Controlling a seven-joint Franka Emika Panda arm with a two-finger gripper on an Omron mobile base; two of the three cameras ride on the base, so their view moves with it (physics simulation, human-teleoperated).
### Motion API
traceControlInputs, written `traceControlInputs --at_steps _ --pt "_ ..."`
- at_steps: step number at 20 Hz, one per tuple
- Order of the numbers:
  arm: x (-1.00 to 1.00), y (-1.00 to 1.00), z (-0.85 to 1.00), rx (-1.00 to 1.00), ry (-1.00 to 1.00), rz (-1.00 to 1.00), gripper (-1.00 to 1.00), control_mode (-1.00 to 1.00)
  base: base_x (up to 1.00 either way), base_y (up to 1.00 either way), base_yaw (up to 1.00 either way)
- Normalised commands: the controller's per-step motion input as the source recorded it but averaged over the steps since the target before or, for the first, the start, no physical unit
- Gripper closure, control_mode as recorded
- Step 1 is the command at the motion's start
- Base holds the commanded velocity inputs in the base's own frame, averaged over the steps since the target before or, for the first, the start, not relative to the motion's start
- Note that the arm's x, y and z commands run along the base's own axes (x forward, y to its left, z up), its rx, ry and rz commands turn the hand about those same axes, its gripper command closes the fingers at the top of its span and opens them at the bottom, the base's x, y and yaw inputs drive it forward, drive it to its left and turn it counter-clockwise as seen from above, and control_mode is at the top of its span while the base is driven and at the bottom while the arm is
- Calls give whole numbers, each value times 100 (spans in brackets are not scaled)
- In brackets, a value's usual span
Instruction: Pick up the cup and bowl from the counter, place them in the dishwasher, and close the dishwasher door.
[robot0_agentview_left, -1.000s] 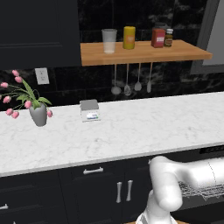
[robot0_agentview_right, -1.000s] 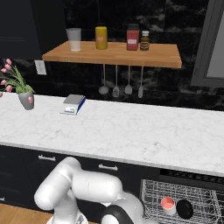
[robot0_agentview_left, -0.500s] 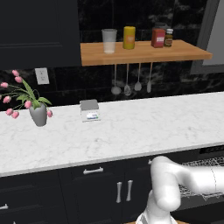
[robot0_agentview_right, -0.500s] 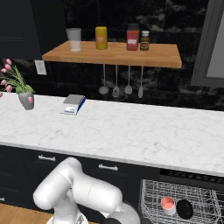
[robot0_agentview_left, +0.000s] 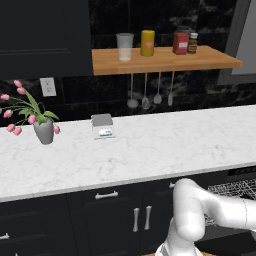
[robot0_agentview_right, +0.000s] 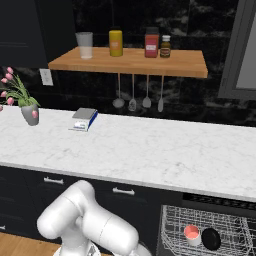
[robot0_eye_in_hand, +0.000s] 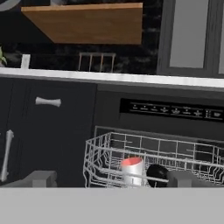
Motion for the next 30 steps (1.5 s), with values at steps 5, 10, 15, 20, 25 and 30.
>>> traceControlInputs --at_steps 5,10,15,20,25,30 --pt "54 0 -35 1 -4 0 -100 -100 0 0 0" --pt "81 -1 -33 0 -11 0 -100 -100 0 0 0" --pt "34 -27 -24 2 2 3 -100 -100 0 0 0" --pt "-9 -61 -5 8 1 13 -100 -100 0 0 0" --pt "-48 -39 -37 8 1 8 -100 -100 0 0 0" --pt "-56 -30 -60 3 4 4 -100 -100 0 0 0"
